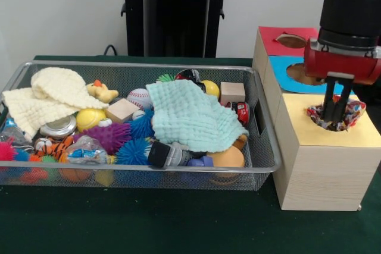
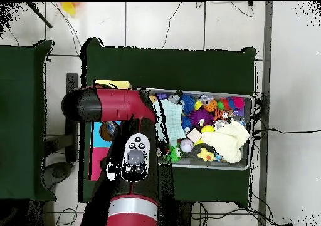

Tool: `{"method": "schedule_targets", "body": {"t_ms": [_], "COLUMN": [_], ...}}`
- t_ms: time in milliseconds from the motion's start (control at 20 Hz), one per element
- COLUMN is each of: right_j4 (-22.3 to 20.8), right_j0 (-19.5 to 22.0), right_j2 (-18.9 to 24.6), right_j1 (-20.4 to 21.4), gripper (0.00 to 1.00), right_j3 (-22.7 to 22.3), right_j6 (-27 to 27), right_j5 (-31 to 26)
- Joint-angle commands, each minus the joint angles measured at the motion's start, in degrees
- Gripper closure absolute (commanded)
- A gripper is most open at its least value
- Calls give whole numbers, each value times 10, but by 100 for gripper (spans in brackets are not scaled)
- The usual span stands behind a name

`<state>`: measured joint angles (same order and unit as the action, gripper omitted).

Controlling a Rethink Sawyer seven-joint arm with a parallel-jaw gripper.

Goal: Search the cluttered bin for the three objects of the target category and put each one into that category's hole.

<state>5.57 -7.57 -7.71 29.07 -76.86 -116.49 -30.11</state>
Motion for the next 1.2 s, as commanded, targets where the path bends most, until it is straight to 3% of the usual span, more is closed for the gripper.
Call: {"method": "schedule_targets", "body": {"t_ms": [50, 850, 900, 1200], "right_j4": [14, 5, 9, 4], "right_j0": [21, 12, 14, 8], "right_j2": [42, 32, 35, 28], "right_j1": [29, 20, 21, 18], "gripper": [0, 0, 100, 100], "right_j3": [-51, -46, -52, -46], "right_j6": [-59, -70, -74, -76], "right_j5": [-37, -18, -11, -15]}}
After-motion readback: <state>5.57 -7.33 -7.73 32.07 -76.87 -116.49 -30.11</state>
